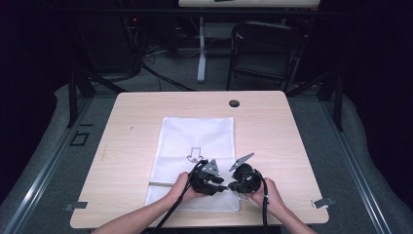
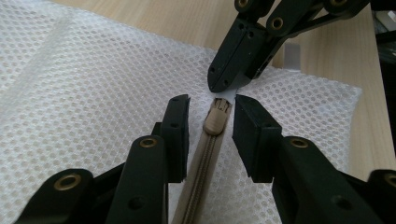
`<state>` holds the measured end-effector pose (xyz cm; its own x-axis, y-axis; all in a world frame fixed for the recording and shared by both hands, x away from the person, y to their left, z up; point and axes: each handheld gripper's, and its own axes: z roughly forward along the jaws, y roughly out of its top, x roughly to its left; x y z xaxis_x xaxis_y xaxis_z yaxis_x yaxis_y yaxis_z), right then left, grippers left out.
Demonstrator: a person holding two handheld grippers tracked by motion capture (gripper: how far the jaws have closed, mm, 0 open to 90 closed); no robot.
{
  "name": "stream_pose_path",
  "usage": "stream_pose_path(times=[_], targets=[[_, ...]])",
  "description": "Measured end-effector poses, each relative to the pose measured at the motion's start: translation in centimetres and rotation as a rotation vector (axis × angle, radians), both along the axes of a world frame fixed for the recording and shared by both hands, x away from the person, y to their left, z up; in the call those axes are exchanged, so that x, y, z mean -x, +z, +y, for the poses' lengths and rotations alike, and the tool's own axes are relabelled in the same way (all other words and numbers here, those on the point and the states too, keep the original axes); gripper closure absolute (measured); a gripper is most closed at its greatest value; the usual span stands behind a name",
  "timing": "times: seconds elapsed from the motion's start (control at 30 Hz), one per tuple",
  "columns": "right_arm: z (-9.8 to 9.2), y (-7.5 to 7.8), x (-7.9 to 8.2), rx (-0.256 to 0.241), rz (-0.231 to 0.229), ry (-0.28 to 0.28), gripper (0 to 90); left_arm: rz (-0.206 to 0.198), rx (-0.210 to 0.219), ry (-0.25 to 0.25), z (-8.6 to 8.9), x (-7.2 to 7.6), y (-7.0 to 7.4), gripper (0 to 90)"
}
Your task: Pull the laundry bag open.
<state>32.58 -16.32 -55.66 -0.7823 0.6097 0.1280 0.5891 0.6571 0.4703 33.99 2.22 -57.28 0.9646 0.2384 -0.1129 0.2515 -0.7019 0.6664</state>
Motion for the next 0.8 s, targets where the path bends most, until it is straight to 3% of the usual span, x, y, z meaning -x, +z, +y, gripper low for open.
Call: stream_pose_path(times=[0.07,0.27,0.43,0.57,0.6,0.63,0.73,0.8], targets=[[-0.12,-0.1,-0.03,-0.021,0.009,-0.009,90.0,0.0,0.005,0.001,-0.03,-0.04,-0.12,69.1],[-0.58,0.27,-0.11,-0.018,0.01,0.003,90.0,-0.014,0.004,-0.006,-0.04,0.04,-0.11,78.9],[-0.75,0.01,-0.19,-0.011,0.014,0.005,90.0,-0.017,0.005,-0.027,-0.12,0.15,-0.02,80.9],[-0.78,-0.1,-0.17,-0.025,0.017,-0.004,90.0,-0.026,-0.009,-0.015,-0.19,0.27,-0.03,81.3],[-0.65,-0.1,-0.03,-0.016,0.008,-0.01,90.0,-0.013,0.011,-0.013,-0.21,0.29,-0.19,81.4],[-0.59,-0.08,-0.03,-0.01,0.003,0.002,90.0,-0.024,-0.011,-0.01,-0.2,0.34,-0.06,81.4],[-0.53,-0.03,0.03,0.002,0.001,0.003,90.0,-0.021,0.002,-0.018,-0.21,0.35,-0.14,81.6],[-0.56,-0.05,0.02,0.001,0.0,0.001,90.0,-0.028,-0.015,-0.013,-0.17,0.4,-0.01,81.7]])
